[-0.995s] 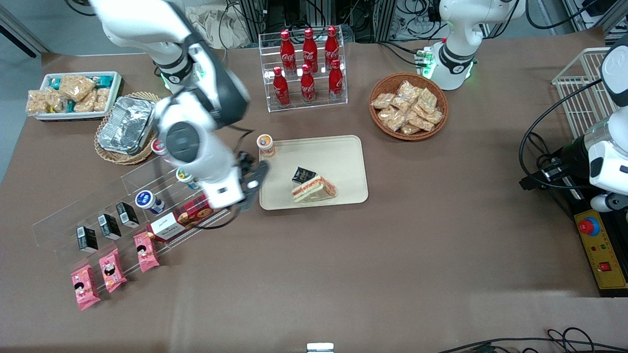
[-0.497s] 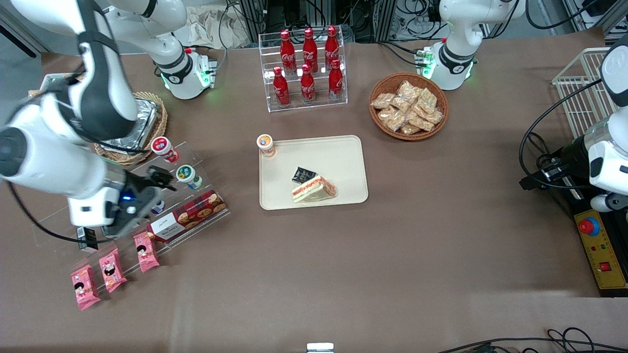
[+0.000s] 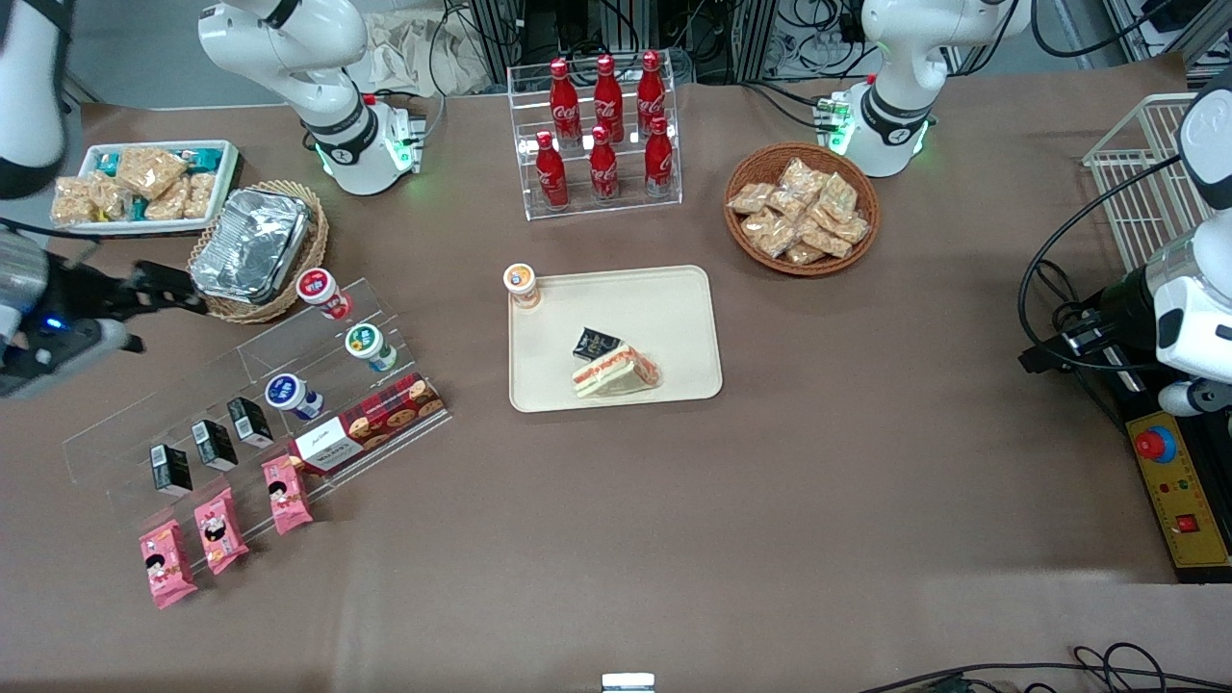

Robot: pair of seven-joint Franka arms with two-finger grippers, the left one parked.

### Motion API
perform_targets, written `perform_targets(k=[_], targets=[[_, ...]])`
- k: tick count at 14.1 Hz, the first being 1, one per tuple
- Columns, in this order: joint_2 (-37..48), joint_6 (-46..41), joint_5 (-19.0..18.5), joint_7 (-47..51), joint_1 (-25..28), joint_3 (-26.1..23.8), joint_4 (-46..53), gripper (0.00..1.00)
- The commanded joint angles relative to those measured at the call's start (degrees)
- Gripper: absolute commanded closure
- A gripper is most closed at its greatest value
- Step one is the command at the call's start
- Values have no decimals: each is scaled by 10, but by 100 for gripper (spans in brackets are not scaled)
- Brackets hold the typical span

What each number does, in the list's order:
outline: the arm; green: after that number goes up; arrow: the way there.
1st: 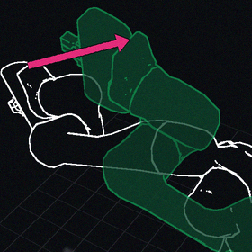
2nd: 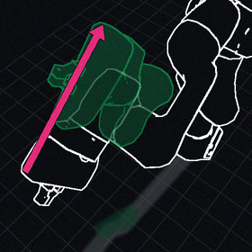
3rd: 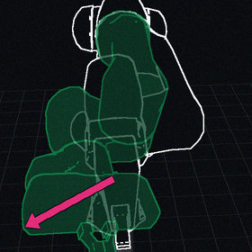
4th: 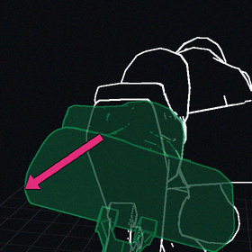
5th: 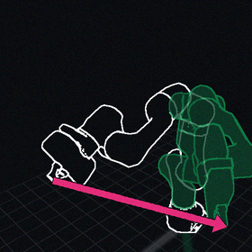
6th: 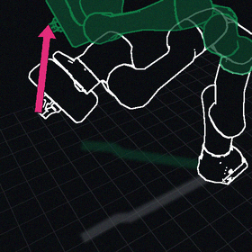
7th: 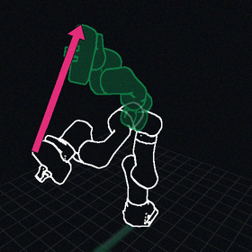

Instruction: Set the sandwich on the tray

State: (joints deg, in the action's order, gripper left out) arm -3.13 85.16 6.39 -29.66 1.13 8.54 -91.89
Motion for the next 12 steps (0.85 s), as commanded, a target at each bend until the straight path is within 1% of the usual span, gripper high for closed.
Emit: perform_targets(k=[1, 2, 3, 4, 6, 7, 9, 12], targets=[[41, 6, -50, 32, -2, 2, -32, 0], [42, 20, -70, 45, -8, 1, -32, 0], [42, 28, -74, 47, -13, 0, -36, 0], [45, 31, -74, 58, -17, -1, -48, 0], [86, 54, -75, 138, -17, -14, -101, 0], [101, 67, -77, 158, -17, -18, -125, 0], [102, 69, -77, 168, -17, -21, -127, 0], [88, 66, -74, 219, -17, -17, -120, 0]])
